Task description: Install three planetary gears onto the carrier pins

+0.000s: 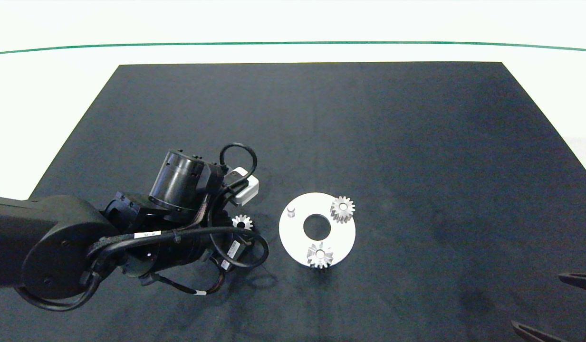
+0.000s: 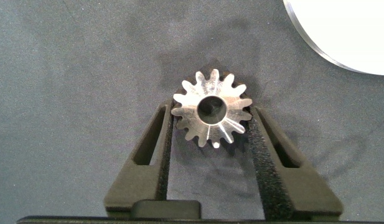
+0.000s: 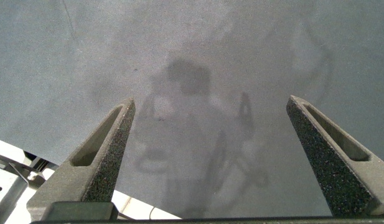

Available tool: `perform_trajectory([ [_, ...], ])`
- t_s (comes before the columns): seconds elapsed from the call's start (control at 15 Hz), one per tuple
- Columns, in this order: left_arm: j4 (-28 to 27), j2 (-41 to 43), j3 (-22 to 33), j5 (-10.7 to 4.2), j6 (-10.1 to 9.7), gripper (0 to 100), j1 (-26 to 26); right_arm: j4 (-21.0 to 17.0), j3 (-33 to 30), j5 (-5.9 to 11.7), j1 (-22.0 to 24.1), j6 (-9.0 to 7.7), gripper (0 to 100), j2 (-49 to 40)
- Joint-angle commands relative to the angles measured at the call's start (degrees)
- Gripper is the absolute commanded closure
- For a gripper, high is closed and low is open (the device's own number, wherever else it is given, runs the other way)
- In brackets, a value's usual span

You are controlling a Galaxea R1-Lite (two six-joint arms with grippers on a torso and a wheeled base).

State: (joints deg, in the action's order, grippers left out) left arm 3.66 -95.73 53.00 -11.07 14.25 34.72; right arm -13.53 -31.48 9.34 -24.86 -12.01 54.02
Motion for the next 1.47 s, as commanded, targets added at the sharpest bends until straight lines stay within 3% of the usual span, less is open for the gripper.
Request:
perform_trajectory([
  [0.07,0.0,0.0,0.0,-0.09,0.08,63,0.0,-0.1,0.0,0.07,0.0,-0.12,0,0.1],
  [1.27,0.6,-0.4,-0.8,-0.18,-0.54,100,0.7,-0.1,0.0,-0.11,-0.3,-0.56,0,0.3],
  [1.47,1.3,0.1,-0.6,-0.44,-1.24,100,1.1,-0.1,-0.2,-0.11,-0.3,-0.74,0,-0.4],
])
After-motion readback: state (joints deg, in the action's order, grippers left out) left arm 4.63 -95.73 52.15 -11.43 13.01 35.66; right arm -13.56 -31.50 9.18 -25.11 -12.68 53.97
